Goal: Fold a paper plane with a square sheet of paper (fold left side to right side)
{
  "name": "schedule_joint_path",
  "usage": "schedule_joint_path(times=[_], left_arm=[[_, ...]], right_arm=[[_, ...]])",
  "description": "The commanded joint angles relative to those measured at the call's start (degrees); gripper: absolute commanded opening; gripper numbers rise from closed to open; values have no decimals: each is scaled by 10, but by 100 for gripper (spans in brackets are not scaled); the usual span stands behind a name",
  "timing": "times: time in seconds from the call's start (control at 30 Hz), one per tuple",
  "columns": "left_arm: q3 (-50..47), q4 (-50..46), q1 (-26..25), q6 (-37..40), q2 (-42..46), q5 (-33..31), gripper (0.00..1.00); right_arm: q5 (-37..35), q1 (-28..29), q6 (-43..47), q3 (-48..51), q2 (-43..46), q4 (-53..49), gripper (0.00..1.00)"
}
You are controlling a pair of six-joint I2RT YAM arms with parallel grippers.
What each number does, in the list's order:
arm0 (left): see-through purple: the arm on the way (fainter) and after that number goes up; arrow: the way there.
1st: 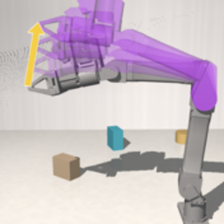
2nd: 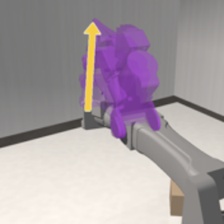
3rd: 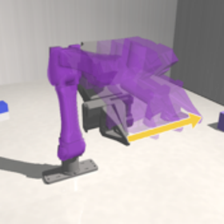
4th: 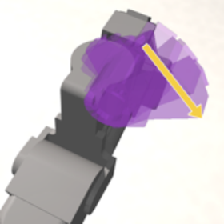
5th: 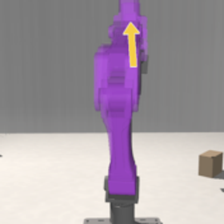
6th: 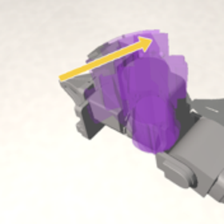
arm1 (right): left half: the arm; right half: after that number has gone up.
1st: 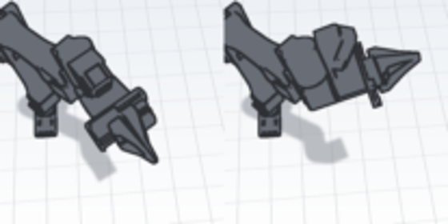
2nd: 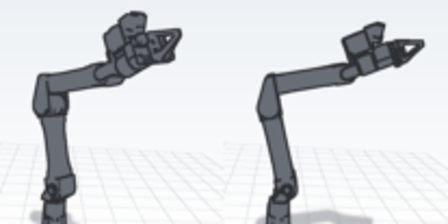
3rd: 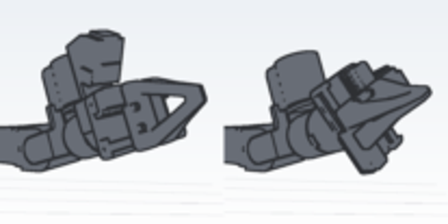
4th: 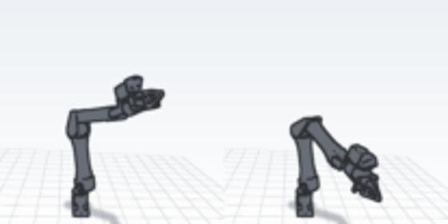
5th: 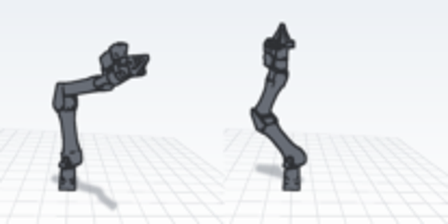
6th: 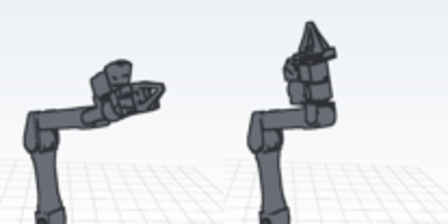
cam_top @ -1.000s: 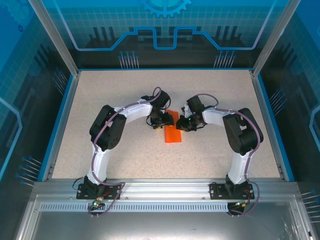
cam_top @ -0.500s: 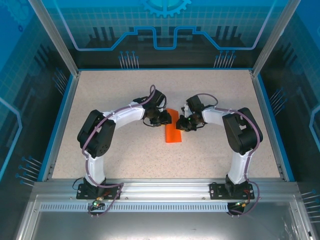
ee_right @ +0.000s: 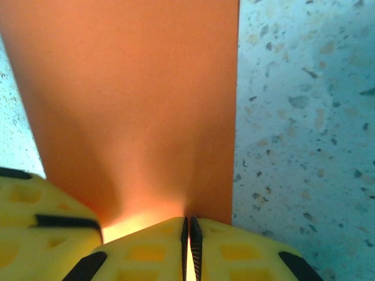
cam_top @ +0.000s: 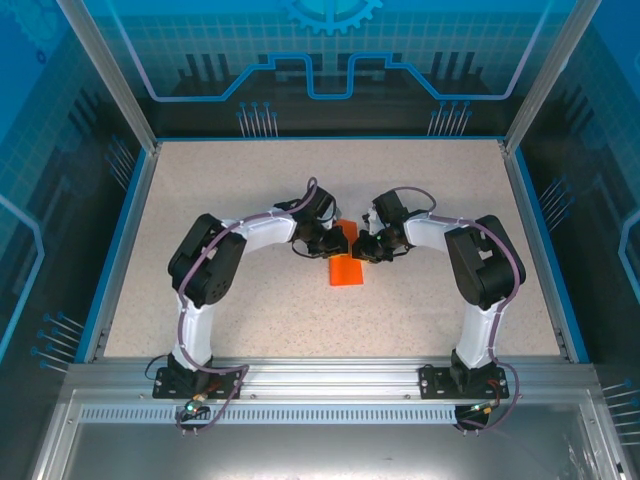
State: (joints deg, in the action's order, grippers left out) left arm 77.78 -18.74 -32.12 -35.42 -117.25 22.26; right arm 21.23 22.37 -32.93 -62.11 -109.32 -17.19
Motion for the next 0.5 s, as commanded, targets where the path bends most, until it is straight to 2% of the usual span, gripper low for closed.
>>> schedule_joint_path(times=[0.0,0.47], left_arm=[[-9,-20,13,21,-12,-18,14],[-59,-13,44,37,-7,-36,15]], right_arm=[[-38,8,11,4,-30,-52,15],[-49,8,22,0,-42,-76,15]])
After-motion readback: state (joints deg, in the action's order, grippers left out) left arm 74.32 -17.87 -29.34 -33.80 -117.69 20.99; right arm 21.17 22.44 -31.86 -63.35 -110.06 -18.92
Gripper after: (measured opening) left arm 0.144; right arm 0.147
